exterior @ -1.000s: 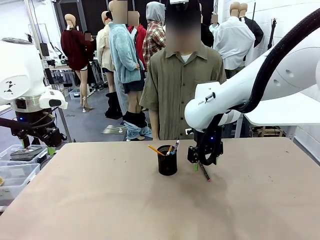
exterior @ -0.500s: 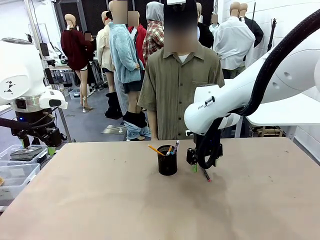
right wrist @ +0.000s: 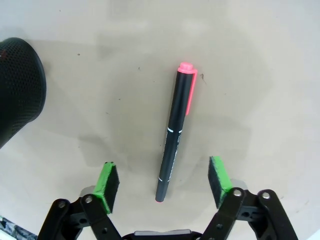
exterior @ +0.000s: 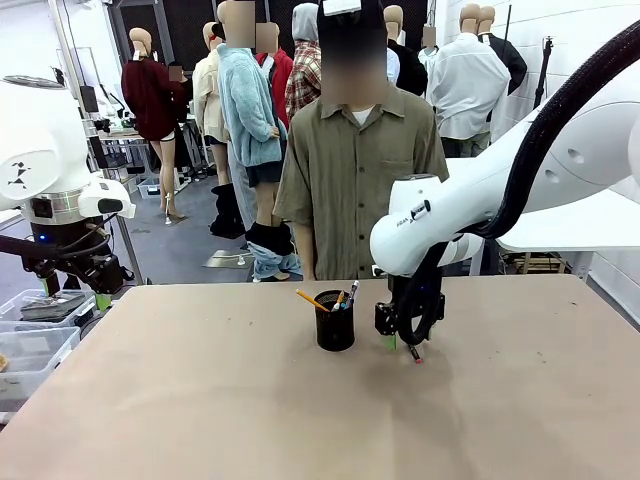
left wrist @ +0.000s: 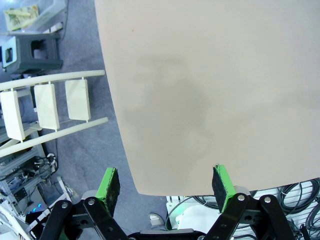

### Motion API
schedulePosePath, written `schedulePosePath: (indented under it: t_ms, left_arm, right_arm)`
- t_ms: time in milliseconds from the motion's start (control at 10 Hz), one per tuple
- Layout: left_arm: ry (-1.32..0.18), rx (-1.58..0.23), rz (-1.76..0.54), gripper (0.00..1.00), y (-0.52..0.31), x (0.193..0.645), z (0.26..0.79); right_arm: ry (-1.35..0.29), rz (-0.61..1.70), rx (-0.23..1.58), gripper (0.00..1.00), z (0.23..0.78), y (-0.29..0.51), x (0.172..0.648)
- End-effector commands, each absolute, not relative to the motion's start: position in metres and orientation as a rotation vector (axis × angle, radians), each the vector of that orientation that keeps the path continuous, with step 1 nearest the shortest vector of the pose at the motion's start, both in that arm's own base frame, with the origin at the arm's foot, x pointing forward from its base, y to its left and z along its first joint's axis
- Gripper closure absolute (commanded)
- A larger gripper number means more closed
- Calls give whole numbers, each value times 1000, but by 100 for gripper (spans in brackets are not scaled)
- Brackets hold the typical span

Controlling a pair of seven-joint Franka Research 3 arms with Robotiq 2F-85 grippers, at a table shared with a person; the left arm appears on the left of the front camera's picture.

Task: Place the pens into the pen holder.
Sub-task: Pick up a writing instrument from the table and place it into the Pen holder.

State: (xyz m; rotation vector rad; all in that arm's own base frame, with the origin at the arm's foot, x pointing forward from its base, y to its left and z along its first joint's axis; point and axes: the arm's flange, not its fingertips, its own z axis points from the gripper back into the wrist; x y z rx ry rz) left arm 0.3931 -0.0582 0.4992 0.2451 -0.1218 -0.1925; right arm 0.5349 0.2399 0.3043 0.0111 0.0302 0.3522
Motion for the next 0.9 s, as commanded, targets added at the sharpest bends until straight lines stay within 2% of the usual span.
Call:
schedulePosePath:
  t_ms: [0, 300, 400, 700, 800]
  left_arm:
    - [-119, 265, -182, 4, -58, 392, 500]
    - [-119, 265, -182, 4, -58, 392, 500]
    - [-119, 265, -182, 4, -58, 392, 500]
    - [-119, 265, -182, 4, -58, 392, 500]
    - [-119, 265, -182, 4, -58, 392, 500]
  right_arm:
    - [-10, 321, -11, 15, 297, 240, 531]
    - [-9, 317, -10, 15, 296, 239, 532]
    - [-15, 317, -12, 27, 296, 239, 531]
    - [-22, 316, -13, 86, 296, 238, 528]
    - [-24, 314, -16, 100, 297, 238, 528]
